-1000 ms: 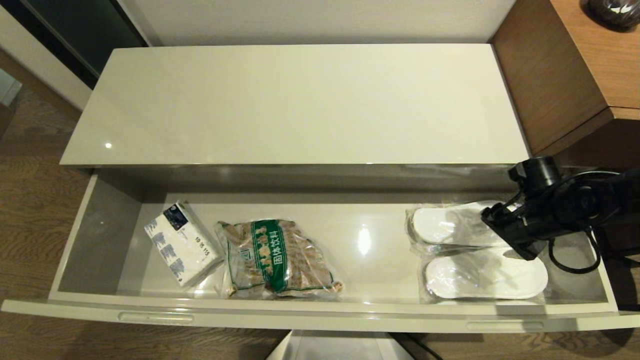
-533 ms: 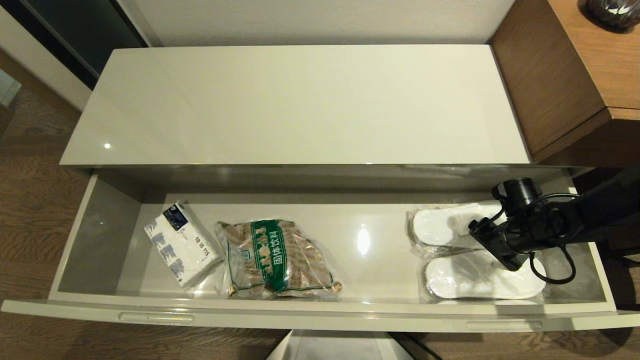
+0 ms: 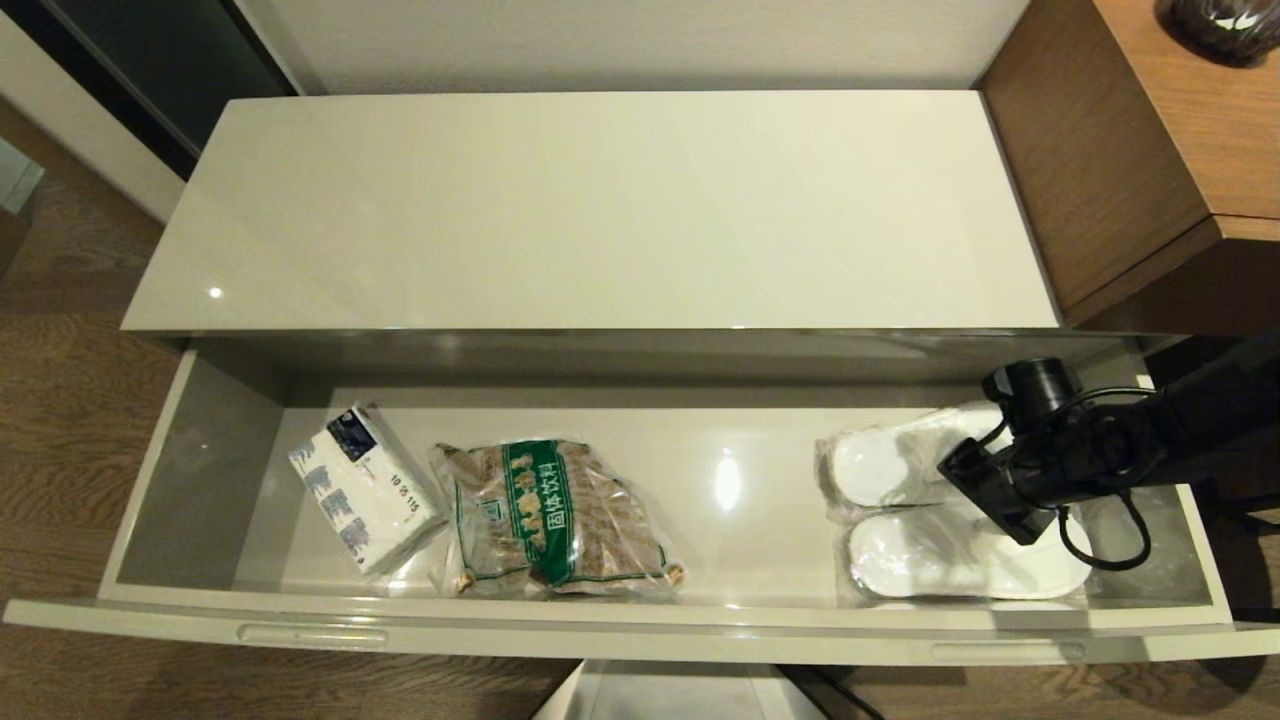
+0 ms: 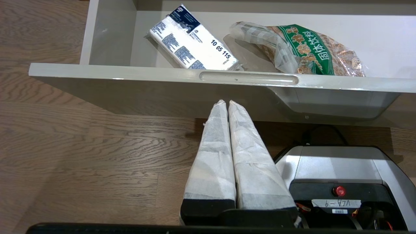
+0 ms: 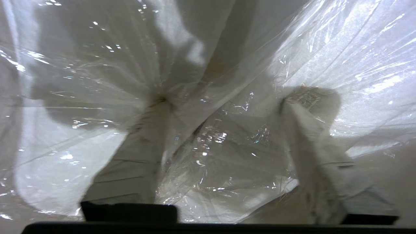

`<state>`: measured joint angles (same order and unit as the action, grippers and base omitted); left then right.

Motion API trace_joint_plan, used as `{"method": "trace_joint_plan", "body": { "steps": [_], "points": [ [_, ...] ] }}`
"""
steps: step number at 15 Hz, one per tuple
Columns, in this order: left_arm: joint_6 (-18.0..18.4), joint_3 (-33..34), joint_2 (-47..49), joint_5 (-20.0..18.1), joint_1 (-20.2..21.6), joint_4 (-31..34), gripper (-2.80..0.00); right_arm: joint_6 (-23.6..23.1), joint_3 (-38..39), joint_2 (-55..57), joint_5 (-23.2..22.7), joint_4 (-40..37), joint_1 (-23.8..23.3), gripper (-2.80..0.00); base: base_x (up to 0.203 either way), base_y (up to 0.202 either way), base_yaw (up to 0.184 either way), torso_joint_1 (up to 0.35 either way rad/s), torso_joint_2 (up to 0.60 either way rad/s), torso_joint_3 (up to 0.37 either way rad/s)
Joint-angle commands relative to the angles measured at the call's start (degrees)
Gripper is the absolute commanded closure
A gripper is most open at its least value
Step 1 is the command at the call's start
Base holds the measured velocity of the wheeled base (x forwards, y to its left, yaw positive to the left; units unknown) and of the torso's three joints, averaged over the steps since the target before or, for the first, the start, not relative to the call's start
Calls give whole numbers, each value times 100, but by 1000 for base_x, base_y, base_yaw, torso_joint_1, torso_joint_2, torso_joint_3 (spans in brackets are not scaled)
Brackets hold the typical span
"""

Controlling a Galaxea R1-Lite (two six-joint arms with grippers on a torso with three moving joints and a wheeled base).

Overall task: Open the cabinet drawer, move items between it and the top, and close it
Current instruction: Take out the disposable slippers from the drawer

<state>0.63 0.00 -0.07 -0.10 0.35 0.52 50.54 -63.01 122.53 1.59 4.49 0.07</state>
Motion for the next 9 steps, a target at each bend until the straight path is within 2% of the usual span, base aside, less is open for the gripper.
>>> {"method": "trace_joint_plan", "body": {
  "steps": [1, 3, 6, 9],
  "points": [
    [-1, 0, -1, 1, 4, 0, 0, 38, -9, -349, -201, -71, 0, 0, 0, 0, 0, 0, 0, 0],
    [-1, 0, -1, 1, 0, 0, 0, 49, -53, -877, -487, -365, 1, 0, 0, 0, 0, 0, 0, 0],
    [-1, 0, -1, 1, 0, 0, 0, 60, -285, -1556, -731, -1104, 1, 0, 0, 0, 0, 0, 0, 0],
    [-1, 0, -1, 1, 0, 0, 0, 63, -437, -2265, -1174, -1872, 1, 0, 0, 0, 0, 0, 0, 0]
  ]
}}
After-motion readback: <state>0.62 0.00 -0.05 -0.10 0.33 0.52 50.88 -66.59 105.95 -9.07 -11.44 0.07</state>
